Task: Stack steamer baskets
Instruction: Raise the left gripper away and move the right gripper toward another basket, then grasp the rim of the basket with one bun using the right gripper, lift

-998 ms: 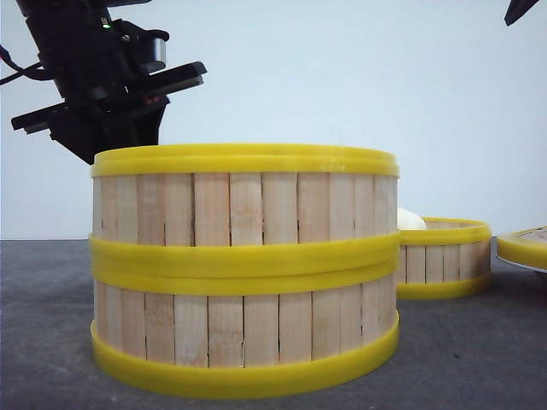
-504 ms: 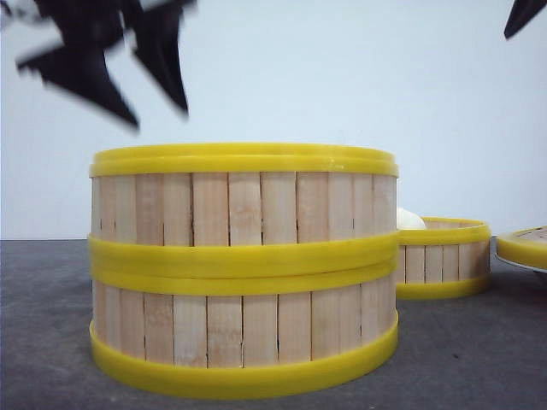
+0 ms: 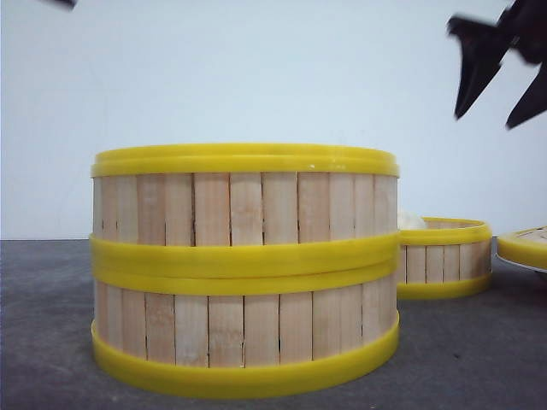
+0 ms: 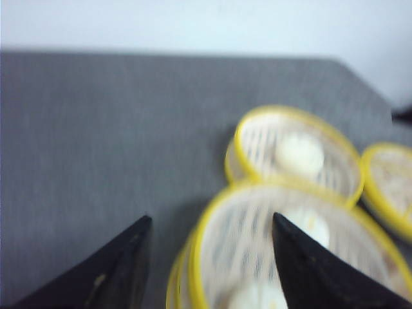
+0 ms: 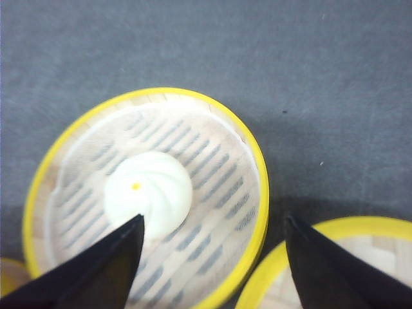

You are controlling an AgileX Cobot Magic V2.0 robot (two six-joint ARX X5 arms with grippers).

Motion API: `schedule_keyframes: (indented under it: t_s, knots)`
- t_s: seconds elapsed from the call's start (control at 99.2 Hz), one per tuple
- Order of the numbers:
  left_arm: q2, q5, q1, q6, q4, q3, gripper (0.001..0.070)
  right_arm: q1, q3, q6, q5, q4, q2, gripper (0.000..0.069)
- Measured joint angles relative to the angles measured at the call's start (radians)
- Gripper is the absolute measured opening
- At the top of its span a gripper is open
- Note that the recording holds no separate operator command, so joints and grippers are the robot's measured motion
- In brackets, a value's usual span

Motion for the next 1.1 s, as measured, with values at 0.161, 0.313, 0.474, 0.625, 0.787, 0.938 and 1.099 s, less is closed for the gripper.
schedule_keyframes:
  t_s: [0.161, 0.313, 0.474, 0.625, 0.787, 0.938, 1.099]
  knots:
    - [-0.101, 0.026, -0.032, -0.022, -0.117, -0.027, 0.0351, -0.002, 0.074, -0.010, 0.005, 0.003, 0.158, 0.0421]
    - [-0.193, 0.039, -0.053, -0.029, -0.172, -0.027, 0.0351, -0.002, 0.114, -0.012, 0.056, 0.014, 0.277, 0.0421]
    - [-0.297, 0.038, -0.057, -0.036, -0.172, -0.027, 0.0351, -0.005, 0.135, -0.013, 0.082, 0.034, 0.370, 0.0421]
    - [-0.377, 0.038, -0.057, -0.043, -0.183, -0.024, 0.0351, -0.005, 0.135, -0.013, 0.117, 0.049, 0.408, 0.0404]
    - [-0.410, 0.037, -0.057, -0.044, -0.218, -0.024, 0.0351, -0.005, 0.135, -0.007, 0.127, 0.073, 0.411, 0.0307]
    - [-0.413, 0.037, -0.057, -0.045, -0.246, -0.024, 0.0351, -0.005, 0.135, -0.005, 0.127, 0.081, 0.415, 0.0216]
    - [-0.413, 0.037, -0.057, -0.046, -0.253, -0.024, 0.0351, -0.005, 0.135, -0.004, 0.127, 0.082, 0.428, 0.0196]
